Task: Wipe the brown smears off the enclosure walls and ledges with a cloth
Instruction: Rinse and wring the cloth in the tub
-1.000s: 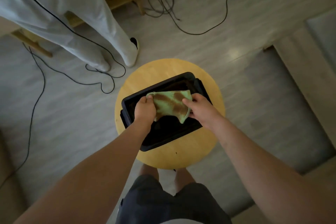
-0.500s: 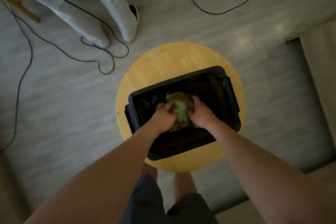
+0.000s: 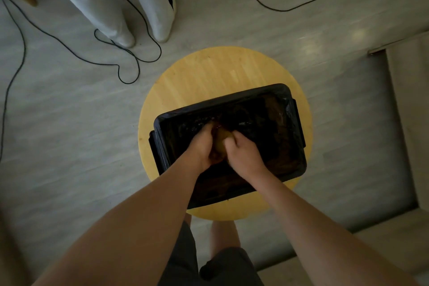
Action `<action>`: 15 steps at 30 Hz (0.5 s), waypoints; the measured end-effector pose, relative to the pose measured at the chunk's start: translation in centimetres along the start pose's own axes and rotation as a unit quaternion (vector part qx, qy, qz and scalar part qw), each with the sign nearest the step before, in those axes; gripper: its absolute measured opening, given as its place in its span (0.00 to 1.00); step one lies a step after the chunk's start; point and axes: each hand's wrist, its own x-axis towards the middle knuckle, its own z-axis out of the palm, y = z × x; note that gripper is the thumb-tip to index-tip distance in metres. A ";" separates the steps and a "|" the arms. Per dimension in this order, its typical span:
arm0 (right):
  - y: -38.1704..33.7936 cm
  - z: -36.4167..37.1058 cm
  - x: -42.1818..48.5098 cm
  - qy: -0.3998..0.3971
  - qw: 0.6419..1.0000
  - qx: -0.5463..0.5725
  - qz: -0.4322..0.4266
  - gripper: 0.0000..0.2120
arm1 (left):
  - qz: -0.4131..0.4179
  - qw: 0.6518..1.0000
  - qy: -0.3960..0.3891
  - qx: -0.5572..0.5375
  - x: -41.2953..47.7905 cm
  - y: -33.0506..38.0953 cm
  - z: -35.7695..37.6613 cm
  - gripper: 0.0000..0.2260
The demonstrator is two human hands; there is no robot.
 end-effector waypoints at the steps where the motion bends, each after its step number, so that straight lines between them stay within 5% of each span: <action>1: -0.4 0.2 -0.8 0.011 0.999 -0.003 -0.030 0.14 | 0.007 1.000 0.003 0.001 0.2 0.0 0.1 0.20; 8: -1.2 1.9 0.5 0.127 0.977 -0.085 -0.147 0.20 | 0.029 0.998 0.011 -0.046 -0.2 0.8 1.3 0.08; 11: -0.1 1.6 2.6 0.177 0.958 -0.152 -0.169 0.23 | 0.039 0.999 0.013 0.002 -0.1 0.6 1.5 0.15; 15: 1.1 -0.1 5.4 0.174 0.971 -0.151 -0.069 0.19 | 0.037 0.996 0.018 0.081 -0.9 0.1 1.3 0.19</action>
